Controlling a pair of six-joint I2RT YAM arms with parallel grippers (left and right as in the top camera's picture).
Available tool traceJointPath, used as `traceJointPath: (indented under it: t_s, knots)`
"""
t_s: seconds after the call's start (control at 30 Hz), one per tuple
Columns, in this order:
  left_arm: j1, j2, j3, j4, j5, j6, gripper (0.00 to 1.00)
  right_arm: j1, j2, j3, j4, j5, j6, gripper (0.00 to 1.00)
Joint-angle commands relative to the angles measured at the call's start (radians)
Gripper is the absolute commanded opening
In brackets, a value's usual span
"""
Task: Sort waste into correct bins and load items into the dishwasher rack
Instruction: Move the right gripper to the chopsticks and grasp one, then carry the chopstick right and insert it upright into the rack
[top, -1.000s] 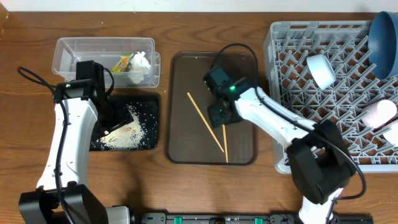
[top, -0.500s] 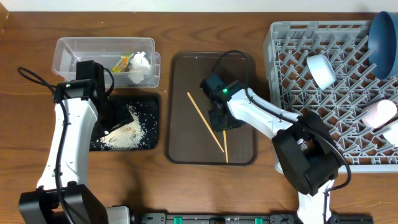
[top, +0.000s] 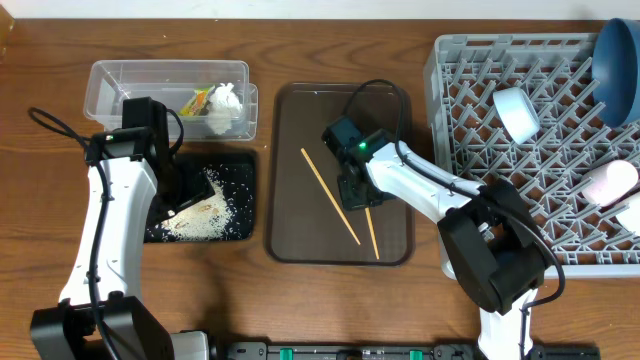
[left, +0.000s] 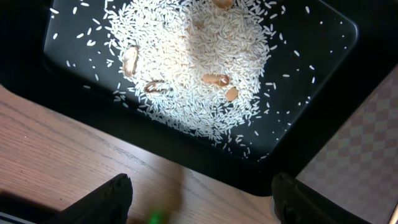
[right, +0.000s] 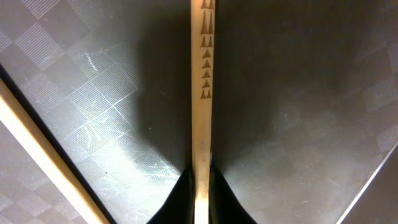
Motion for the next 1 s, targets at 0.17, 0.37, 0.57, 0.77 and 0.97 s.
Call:
traceJointPath:
  t_s: [0.17, 0.37, 0.57, 0.77, 0.97]
  knots:
    - [0.004, -0.007, 0.002, -0.010, -0.011, -0.009, 0.75, 0.001, 0.008, 0.000, -0.002, 0.002, 0.011, 0.01]
    - [0.004, -0.007, 0.002, -0.010, -0.011, -0.009, 0.75, -0.029, -0.048, 0.063, -0.075, 0.004, -0.077, 0.01]
    - [0.004, -0.007, 0.002, -0.010, -0.011, -0.009, 0.75, -0.112, -0.190, 0.147, -0.116, 0.003, -0.162, 0.01]
    - [0.004, -0.007, 0.002, -0.010, -0.011, -0.009, 0.75, -0.252, -0.348, 0.163, -0.138, 0.003, -0.193, 0.01]
    - [0.004, -0.007, 0.002, -0.010, -0.011, -0.009, 0.75, -0.403, -0.386, 0.163, -0.227, 0.002, -0.269, 0.01]
